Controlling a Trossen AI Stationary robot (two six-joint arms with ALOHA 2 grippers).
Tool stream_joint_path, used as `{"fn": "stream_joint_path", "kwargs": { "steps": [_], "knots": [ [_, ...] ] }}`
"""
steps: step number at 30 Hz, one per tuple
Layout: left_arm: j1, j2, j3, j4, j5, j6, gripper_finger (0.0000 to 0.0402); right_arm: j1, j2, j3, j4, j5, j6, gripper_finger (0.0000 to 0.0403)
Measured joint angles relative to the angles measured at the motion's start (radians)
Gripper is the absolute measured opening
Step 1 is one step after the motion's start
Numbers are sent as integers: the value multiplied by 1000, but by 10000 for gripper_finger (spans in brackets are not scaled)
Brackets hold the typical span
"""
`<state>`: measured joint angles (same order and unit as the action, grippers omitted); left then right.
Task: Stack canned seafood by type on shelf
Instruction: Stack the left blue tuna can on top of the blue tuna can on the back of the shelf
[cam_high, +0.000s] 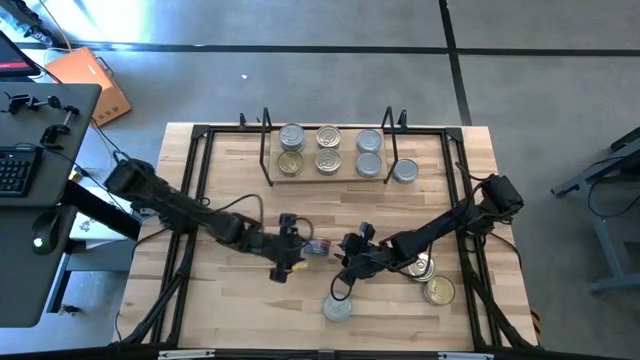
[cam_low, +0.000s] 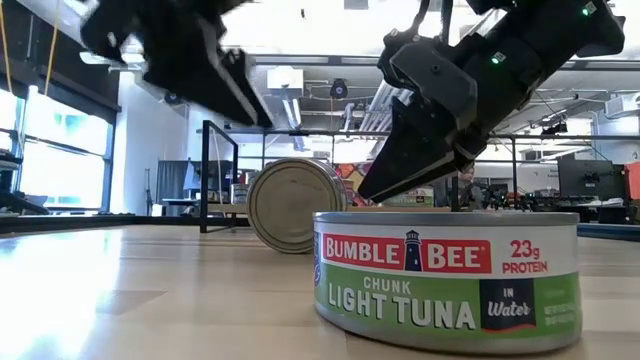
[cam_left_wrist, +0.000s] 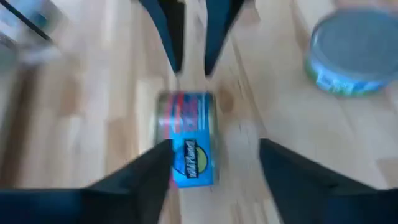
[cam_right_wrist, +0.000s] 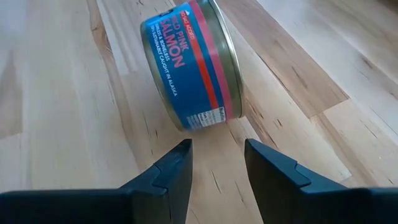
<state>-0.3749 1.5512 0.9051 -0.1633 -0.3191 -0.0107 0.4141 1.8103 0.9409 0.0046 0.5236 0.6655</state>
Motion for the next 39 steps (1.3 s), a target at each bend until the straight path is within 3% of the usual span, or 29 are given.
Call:
{"fn": "stream_joint_path", "kwargs": {
  "steps": [4, 8, 21, 27, 39],
  "knots": [
    [51, 65, -1, 6, 70, 21, 315, 0, 0, 0, 5, 0, 0, 139],
    [78, 90, -1, 1, 12, -8, 351, 0, 0, 0, 5, -1, 0, 139],
    [79, 89, -1, 23, -18, 29, 355, -19, 0, 0, 20, 0, -3, 139],
    [81, 89, -1, 102, -68, 152, 355, -45, 0, 0, 46, -10, -58, 139],
    [177, 89, -1, 128, 165, 492, 355, -61, 0, 0, 45, -30, -63, 139]
  ]
}}
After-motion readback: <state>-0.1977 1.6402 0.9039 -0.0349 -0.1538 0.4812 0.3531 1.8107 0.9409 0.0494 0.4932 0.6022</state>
